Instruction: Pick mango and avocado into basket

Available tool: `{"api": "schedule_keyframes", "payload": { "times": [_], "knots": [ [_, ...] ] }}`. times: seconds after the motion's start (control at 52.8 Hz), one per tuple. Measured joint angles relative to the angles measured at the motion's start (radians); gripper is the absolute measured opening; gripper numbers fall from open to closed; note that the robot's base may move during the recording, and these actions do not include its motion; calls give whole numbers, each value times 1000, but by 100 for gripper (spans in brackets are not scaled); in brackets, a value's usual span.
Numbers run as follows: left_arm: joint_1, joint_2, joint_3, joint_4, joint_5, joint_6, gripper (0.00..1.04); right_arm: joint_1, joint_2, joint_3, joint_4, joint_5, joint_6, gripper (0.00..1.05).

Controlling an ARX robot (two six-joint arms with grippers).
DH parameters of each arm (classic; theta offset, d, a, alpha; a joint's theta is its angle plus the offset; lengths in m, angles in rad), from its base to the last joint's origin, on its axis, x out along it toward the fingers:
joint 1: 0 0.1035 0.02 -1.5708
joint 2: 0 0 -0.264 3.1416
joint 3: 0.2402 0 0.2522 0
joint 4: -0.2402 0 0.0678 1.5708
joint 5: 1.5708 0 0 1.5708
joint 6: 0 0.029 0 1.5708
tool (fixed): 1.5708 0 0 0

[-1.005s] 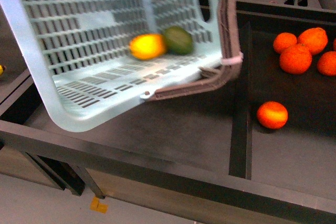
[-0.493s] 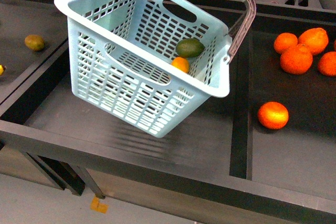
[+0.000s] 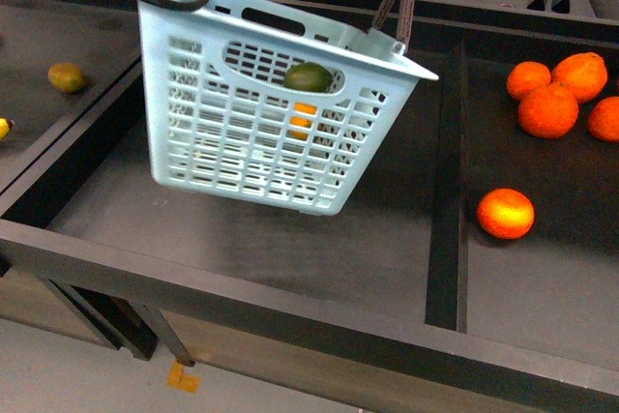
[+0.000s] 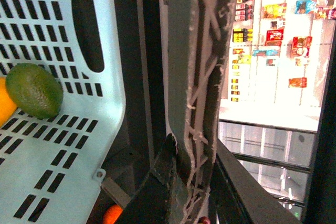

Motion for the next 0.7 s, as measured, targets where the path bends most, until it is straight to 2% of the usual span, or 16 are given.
{"api": "schedule_keyframes", "payload": {
  "times": [0.095,0.152,0.322,0.701],
  "knots": [
    [0,134,235,-50,-3,-31,14,0,0,0,0,0,0,97],
    [1,177,279,-11,-4,-50,14,0,0,0,0,0,0,97],
    [2,103,64,103,-13,-111,14,0,0,0,0,0,0,97],
    [15,-129,-374,157,18,-157,14,0,0,0,0,0,0,97]
  ]
}}
